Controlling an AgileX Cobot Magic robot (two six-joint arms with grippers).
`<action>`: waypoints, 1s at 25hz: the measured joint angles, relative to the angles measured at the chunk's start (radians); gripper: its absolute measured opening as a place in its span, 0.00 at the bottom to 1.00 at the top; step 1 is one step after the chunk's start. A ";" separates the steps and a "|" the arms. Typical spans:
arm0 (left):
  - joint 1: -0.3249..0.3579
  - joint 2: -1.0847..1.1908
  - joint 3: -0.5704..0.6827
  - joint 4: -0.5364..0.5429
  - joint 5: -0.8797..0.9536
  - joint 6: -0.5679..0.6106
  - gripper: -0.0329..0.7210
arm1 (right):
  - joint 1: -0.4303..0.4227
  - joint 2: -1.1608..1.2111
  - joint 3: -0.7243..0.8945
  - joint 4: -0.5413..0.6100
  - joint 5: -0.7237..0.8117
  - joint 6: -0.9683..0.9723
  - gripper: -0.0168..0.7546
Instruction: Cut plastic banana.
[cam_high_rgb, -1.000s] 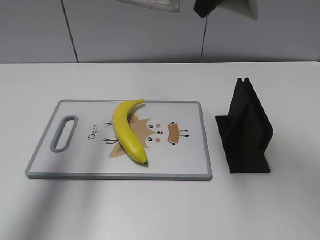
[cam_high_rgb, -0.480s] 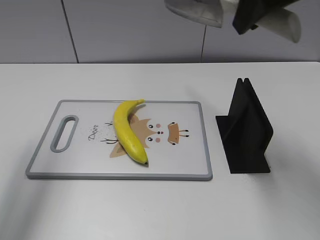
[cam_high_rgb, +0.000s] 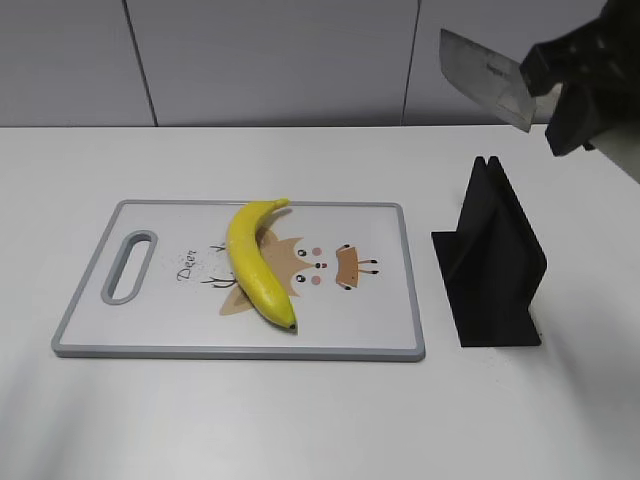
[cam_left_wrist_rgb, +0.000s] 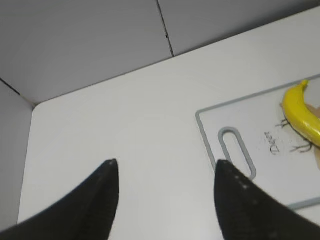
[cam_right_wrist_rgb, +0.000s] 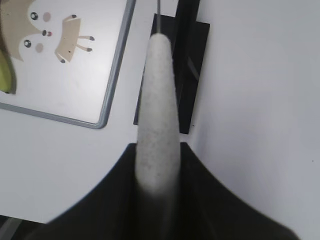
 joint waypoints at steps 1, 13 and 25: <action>0.000 -0.030 0.035 0.003 0.012 -0.004 0.82 | 0.000 -0.008 0.032 -0.006 -0.019 0.010 0.25; 0.000 -0.403 0.341 0.011 0.184 -0.103 0.82 | 0.000 -0.020 0.220 -0.081 -0.178 0.159 0.25; -0.001 -0.666 0.498 -0.034 0.238 -0.109 0.82 | 0.000 -0.020 0.224 -0.085 -0.231 0.201 0.25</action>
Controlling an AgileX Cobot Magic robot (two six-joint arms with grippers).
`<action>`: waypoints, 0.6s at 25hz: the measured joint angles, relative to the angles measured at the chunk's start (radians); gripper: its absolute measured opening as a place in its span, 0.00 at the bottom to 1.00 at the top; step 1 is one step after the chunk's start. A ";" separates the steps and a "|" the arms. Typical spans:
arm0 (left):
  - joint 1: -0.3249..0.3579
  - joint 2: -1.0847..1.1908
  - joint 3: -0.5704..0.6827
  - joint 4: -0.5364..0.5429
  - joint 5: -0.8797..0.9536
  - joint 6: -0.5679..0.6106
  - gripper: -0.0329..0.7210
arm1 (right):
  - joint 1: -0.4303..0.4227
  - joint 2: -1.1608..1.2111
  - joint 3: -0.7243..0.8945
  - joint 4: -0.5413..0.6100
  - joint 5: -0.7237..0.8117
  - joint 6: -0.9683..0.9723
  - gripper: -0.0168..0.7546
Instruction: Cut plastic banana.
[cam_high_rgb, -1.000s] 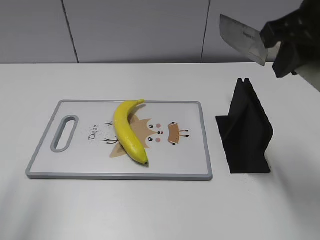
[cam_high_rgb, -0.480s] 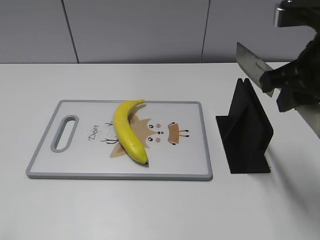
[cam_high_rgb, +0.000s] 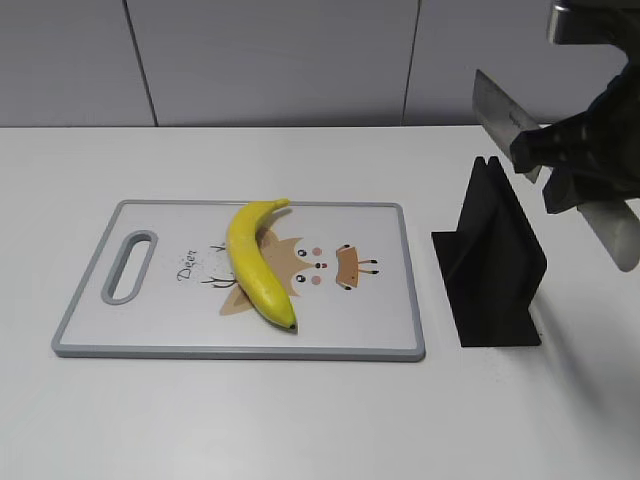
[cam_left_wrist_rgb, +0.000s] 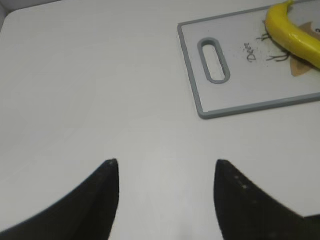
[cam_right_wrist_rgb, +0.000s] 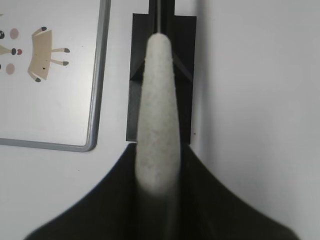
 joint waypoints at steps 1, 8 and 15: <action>0.000 -0.011 0.008 0.000 0.009 -0.001 0.82 | 0.000 0.000 0.000 0.000 -0.001 0.001 0.25; 0.000 -0.103 0.010 0.012 0.013 -0.064 0.82 | 0.000 0.000 0.000 -0.001 -0.004 0.015 0.25; 0.000 -0.179 0.010 0.052 0.017 -0.116 0.82 | 0.000 0.004 0.001 -0.003 -0.007 0.028 0.25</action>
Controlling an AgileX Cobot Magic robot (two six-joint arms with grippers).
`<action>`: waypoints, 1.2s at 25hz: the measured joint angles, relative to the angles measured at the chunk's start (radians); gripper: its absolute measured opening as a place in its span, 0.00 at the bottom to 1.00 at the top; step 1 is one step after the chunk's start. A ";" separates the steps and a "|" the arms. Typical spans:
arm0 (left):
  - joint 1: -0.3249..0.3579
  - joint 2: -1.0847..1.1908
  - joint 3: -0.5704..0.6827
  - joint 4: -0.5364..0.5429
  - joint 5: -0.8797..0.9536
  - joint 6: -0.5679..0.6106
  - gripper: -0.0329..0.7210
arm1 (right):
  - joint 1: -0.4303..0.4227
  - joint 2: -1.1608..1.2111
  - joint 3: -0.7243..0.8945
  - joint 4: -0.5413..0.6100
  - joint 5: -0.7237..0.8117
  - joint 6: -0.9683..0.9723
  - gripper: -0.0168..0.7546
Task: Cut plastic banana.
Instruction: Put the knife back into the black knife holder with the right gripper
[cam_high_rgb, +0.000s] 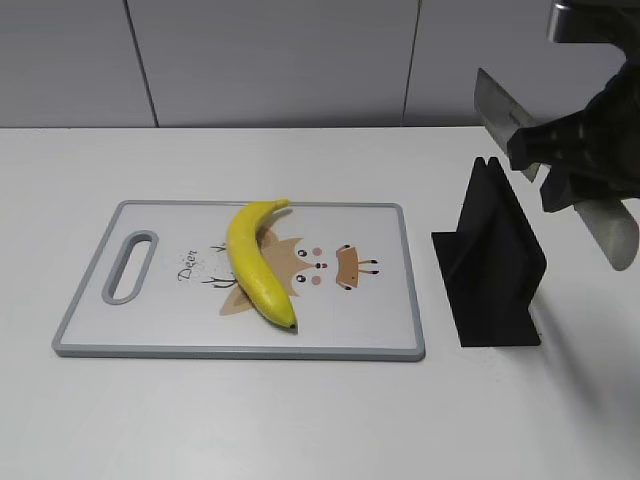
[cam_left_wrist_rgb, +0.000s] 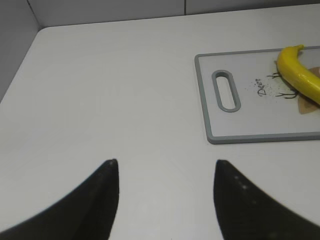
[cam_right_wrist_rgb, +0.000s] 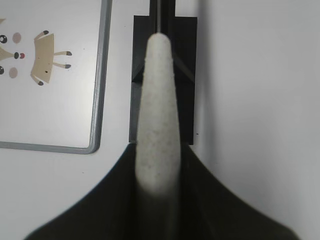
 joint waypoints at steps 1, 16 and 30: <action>0.000 0.000 0.000 0.000 0.000 -0.001 0.82 | 0.000 0.005 0.000 0.000 0.000 0.000 0.25; 0.000 0.000 0.000 0.000 0.000 -0.003 0.82 | 0.000 0.163 0.001 -0.003 -0.004 0.004 0.25; 0.000 0.000 0.000 0.000 0.000 -0.003 0.80 | 0.000 0.184 0.001 0.036 0.079 -0.013 0.25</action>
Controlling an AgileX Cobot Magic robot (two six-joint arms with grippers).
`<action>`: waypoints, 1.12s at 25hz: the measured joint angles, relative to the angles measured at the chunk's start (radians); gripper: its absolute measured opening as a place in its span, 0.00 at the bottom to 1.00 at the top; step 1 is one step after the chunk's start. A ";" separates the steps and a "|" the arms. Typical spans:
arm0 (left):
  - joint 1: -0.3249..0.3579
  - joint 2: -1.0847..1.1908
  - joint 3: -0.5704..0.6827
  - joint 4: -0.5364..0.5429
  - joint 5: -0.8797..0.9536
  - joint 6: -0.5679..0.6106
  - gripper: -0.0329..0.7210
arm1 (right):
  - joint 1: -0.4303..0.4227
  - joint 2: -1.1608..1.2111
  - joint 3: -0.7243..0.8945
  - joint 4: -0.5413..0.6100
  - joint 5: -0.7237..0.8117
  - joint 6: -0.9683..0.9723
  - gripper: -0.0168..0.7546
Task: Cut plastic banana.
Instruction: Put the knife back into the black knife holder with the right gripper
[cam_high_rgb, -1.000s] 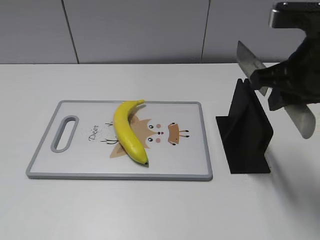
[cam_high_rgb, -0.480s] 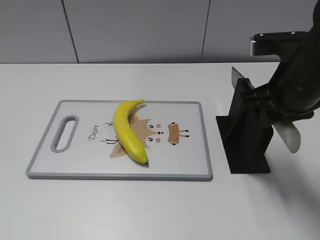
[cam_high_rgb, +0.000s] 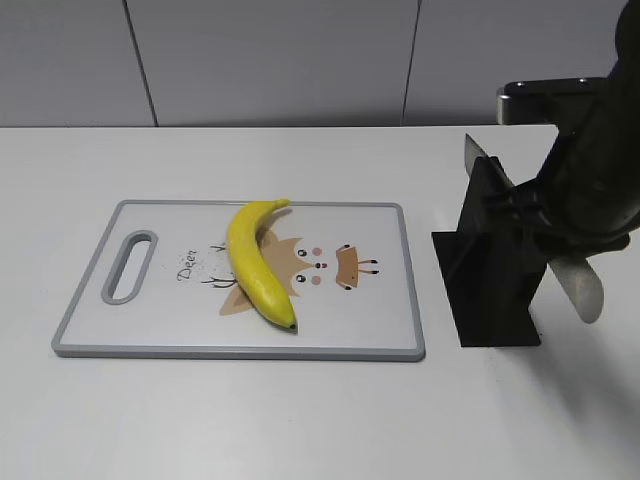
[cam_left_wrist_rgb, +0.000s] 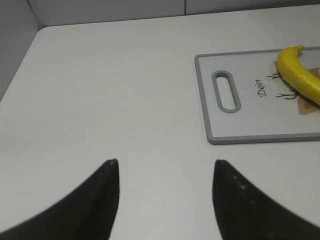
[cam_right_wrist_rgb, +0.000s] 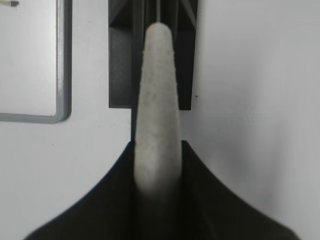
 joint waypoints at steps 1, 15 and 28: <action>0.000 0.000 0.000 0.000 0.000 0.000 0.80 | 0.000 0.000 0.000 0.007 0.005 -0.006 0.25; 0.000 0.000 0.000 0.001 0.000 0.000 0.80 | 0.000 0.000 -0.014 0.035 0.010 -0.067 0.75; 0.000 0.000 0.000 0.003 0.000 0.000 0.80 | 0.000 -0.249 -0.036 0.122 0.062 -0.411 0.79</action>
